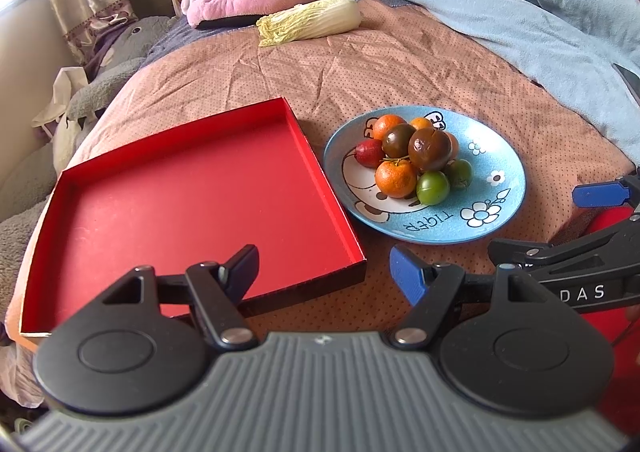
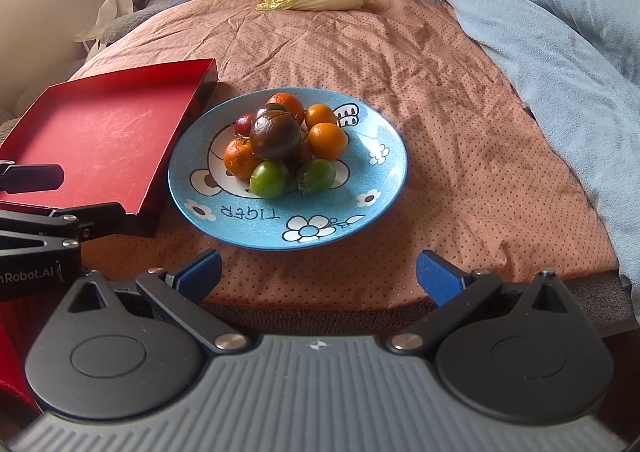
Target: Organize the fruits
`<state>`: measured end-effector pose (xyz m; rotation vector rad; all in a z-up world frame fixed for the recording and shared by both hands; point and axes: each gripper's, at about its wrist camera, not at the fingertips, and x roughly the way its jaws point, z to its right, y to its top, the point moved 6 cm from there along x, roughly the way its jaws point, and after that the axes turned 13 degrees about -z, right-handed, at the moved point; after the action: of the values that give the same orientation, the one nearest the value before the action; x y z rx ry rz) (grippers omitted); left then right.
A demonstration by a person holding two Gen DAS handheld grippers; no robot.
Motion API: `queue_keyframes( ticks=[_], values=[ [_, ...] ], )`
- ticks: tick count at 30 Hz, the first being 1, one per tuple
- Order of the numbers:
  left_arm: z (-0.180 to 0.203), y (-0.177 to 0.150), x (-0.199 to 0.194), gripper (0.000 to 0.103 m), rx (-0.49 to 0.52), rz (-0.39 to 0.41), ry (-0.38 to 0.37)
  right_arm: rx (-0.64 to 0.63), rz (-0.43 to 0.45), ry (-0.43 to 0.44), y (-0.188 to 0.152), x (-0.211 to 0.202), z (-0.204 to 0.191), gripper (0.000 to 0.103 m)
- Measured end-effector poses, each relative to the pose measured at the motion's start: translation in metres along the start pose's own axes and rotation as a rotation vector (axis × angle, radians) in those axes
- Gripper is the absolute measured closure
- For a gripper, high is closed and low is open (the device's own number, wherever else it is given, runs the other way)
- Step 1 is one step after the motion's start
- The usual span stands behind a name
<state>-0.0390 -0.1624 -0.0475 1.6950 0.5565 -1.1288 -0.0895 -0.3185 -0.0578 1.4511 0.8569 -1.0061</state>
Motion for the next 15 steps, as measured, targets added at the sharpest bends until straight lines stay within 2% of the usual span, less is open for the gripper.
queue_keyframes(
  ticks=[15],
  values=[
    [0.0006,-0.0001,0.0004,0.029,0.000,-0.001,0.000,0.002,-0.004,0.006,-0.0008,0.0026,-0.0017,0.000]
  ],
)
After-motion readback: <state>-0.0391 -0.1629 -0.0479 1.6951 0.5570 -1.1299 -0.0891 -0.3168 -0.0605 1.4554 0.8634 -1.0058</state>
